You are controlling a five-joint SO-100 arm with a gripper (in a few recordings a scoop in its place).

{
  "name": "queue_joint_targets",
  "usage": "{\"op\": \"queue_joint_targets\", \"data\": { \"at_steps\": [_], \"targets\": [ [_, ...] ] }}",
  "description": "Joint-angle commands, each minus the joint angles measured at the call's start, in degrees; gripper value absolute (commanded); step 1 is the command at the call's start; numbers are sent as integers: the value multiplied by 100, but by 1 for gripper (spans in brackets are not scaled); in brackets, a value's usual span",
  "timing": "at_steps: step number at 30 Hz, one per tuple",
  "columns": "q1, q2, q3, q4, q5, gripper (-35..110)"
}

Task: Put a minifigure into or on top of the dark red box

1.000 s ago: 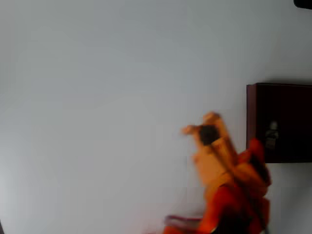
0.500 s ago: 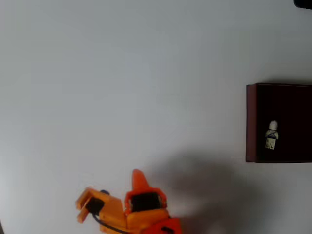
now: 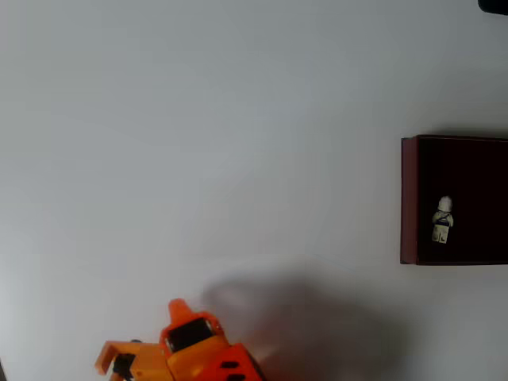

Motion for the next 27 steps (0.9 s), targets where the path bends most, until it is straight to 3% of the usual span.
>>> {"op": "queue_joint_targets", "data": {
  "at_steps": [1, 7, 27],
  "targets": [
    [-132, 70, -132, 246, -545, 0],
    [-202, 70, -149, 264, -1107, 0],
    [-202, 70, -149, 264, -1116, 0]
  ]
}}
